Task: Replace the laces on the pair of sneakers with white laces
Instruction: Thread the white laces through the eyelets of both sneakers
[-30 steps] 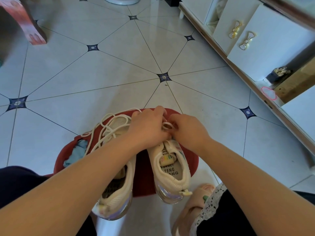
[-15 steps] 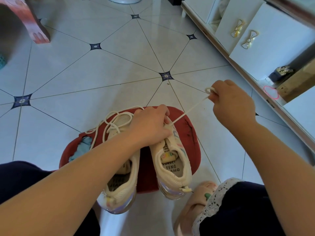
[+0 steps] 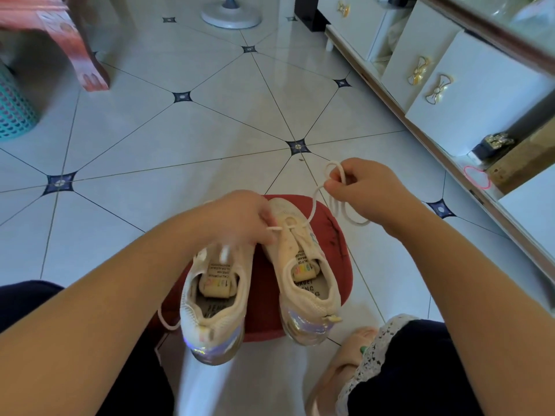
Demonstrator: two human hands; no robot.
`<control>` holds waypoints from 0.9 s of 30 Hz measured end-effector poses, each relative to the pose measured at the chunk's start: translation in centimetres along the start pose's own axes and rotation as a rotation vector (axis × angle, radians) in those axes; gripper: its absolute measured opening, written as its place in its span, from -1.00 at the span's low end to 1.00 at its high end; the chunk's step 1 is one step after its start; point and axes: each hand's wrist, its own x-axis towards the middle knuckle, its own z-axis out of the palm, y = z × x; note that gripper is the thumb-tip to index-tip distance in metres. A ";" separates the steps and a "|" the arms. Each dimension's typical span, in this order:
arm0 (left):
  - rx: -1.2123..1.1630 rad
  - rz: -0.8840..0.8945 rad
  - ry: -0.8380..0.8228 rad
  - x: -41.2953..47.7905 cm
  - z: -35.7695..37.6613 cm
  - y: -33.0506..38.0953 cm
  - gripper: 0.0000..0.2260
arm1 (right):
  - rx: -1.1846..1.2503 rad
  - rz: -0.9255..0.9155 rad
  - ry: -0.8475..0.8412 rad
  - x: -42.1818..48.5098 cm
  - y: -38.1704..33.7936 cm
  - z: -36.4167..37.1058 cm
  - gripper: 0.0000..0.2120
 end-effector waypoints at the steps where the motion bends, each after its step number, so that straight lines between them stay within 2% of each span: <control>1: -0.189 -0.010 0.033 -0.5 -0.7 0.2 -0.85 | 0.014 -0.001 -0.002 -0.3 -0.3 -0.1 -0.82; 4: -0.698 0.039 0.076 -2.7 -3.0 0.5 -0.90 | 0.057 0.002 -0.009 -1.2 -0.7 -0.3 -0.84; 6: -0.833 0.087 0.048 -4.2 -4.2 0.7 -0.90 | 0.037 -0.004 -0.016 -1.7 -1.0 -0.4 -0.85; 11: -0.851 0.122 0.141 -6.5 -7.3 2.1 -0.90 | 0.036 -0.015 0.034 -2.7 -2.6 -1.5 -0.84; 14: -0.868 0.167 0.185 -7.4 -9.2 4.0 -0.90 | 0.124 -0.037 0.040 -3.4 -4.1 -2.5 -0.96; 17: -0.879 0.219 0.174 -8.2 -10.1 6.4 -0.89 | 0.240 -0.084 -0.002 -4.2 -6.2 -3.6 -0.85; 20: -0.999 0.279 0.152 -9.2 -10.3 8.5 -0.86 | 0.365 -0.152 -0.060 -5.3 -8.3 -5.1 -0.80; 23: -1.175 0.344 0.118 -10.1 -10.5 10.5 -0.82 | 0.356 -0.196 -0.080 -6.2 -9.7 -5.7 -0.89; 25: -1.224 0.385 0.097 -10.4 -10.7 11.4 -0.83 | 0.344 -0.176 -0.037 -6.5 -10.2 -5.6 -0.96; 27: -1.184 0.382 0.138 -10.5 -11.0 11.0 -0.82 | 0.389 -0.105 0.070 -6.4 -9.8 -5.6 -0.87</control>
